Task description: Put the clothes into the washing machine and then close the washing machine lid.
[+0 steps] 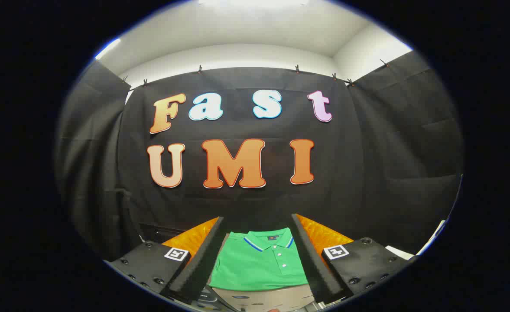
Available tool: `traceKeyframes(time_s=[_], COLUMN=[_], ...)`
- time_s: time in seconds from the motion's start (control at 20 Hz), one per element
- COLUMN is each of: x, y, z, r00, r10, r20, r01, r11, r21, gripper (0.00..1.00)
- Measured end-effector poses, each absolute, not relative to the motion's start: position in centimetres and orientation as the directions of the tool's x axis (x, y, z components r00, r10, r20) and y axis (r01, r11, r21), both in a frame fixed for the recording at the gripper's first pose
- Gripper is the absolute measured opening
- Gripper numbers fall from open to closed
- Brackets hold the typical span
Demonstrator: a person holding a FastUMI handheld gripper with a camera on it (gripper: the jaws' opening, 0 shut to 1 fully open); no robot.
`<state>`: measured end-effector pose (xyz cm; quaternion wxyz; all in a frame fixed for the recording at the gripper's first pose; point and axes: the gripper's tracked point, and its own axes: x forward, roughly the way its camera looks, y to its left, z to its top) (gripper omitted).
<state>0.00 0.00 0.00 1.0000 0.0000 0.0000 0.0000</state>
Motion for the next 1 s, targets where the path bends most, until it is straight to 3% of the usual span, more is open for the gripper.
traceKeyframes(time_s=[1.0], x=[0.25], y=[-1.02], z=[1.00], r00=[1.000], r10=[-0.001], r20=[-0.008], r01=[0.001], r11=[1.000], r21=[0.000], gripper=[0.97])
